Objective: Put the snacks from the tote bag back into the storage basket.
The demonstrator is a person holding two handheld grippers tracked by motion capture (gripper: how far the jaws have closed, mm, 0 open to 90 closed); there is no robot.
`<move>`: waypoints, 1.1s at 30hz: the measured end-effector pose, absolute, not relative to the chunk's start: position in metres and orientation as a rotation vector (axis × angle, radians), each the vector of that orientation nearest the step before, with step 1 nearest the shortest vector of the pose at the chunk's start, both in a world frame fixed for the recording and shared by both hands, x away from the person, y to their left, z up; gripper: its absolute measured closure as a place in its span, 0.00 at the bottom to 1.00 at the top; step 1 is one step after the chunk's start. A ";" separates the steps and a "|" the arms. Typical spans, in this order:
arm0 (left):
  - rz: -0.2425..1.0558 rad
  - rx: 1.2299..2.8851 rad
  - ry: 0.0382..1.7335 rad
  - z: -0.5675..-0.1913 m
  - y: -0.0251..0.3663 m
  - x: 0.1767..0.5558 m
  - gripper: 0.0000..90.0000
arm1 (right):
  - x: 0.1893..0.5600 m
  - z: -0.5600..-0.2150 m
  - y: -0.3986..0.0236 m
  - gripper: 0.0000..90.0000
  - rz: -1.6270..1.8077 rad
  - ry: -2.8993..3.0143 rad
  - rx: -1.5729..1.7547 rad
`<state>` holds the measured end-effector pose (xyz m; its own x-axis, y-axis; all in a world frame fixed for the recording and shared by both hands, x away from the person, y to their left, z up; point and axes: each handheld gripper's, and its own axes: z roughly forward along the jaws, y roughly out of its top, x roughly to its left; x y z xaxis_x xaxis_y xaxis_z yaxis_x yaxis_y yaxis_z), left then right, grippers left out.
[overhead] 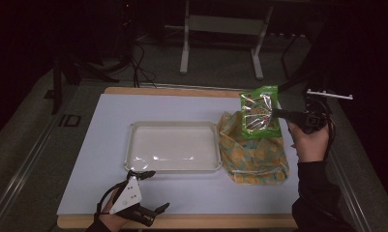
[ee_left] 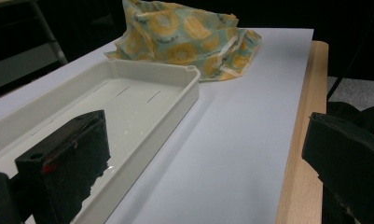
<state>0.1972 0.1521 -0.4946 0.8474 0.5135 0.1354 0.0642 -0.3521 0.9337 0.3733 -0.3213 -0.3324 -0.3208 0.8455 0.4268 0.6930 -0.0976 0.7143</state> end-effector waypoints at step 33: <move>0.494 1.885 0.432 -0.494 0.153 0.196 0.01 | 0.381 -0.344 -0.246 0.99 1.470 2.067 1.657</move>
<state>0.1960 0.1525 -0.4940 0.8475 0.5140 0.1326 0.0634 -0.3460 0.9361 0.3808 -0.2463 -0.3445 -0.3974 0.7983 0.4525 0.6896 -0.0654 0.7212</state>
